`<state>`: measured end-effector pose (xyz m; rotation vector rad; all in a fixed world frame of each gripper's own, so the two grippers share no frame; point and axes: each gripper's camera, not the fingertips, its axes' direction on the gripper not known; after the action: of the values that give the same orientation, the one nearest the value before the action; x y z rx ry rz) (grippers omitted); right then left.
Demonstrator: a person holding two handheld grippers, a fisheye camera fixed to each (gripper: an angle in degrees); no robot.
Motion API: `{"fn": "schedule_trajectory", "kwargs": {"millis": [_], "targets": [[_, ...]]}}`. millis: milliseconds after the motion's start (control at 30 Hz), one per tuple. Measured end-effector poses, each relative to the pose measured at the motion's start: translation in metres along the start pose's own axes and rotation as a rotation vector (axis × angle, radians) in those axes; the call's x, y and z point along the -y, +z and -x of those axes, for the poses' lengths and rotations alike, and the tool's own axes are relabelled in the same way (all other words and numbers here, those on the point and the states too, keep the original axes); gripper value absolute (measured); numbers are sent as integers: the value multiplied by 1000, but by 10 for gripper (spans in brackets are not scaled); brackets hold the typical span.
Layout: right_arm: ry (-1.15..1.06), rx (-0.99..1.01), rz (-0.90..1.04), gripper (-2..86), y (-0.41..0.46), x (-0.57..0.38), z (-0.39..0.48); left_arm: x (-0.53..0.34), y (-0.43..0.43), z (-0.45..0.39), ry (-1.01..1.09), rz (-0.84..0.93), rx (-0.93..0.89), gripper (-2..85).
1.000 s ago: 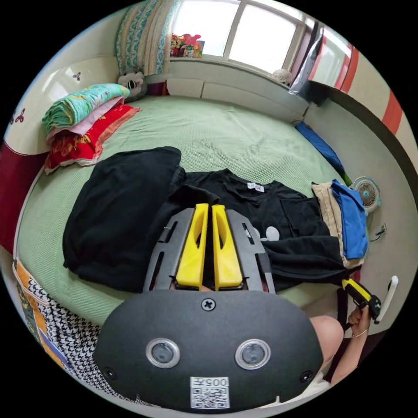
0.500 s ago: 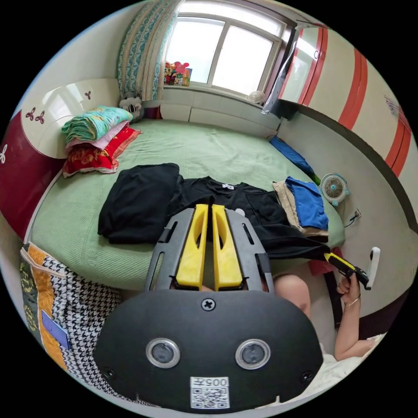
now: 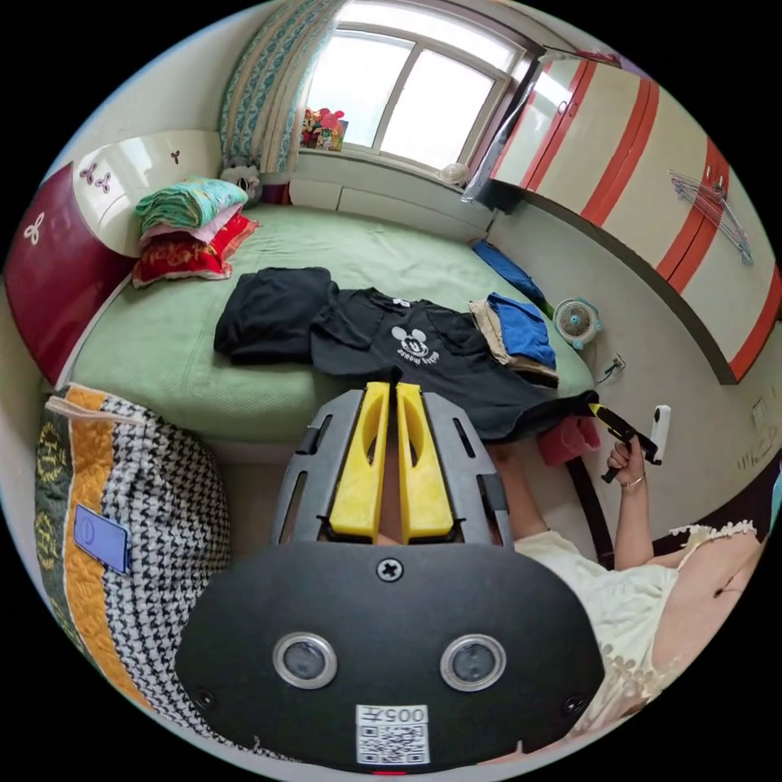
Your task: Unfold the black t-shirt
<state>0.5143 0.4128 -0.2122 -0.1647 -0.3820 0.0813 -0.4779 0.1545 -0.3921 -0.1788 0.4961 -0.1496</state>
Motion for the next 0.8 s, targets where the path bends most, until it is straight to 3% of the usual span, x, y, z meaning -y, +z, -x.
{"fn": "schedule_trajectory", "kwargs": {"millis": [200, 800], "targets": [[49, 32, 35, -12, 6, -37, -9, -48, 3, 13, -85, 30, -27, 8], [-78, -115, -6, -12, -6, -19, 23, -68, -30, -4, 1, -34, -17, 11]]}}
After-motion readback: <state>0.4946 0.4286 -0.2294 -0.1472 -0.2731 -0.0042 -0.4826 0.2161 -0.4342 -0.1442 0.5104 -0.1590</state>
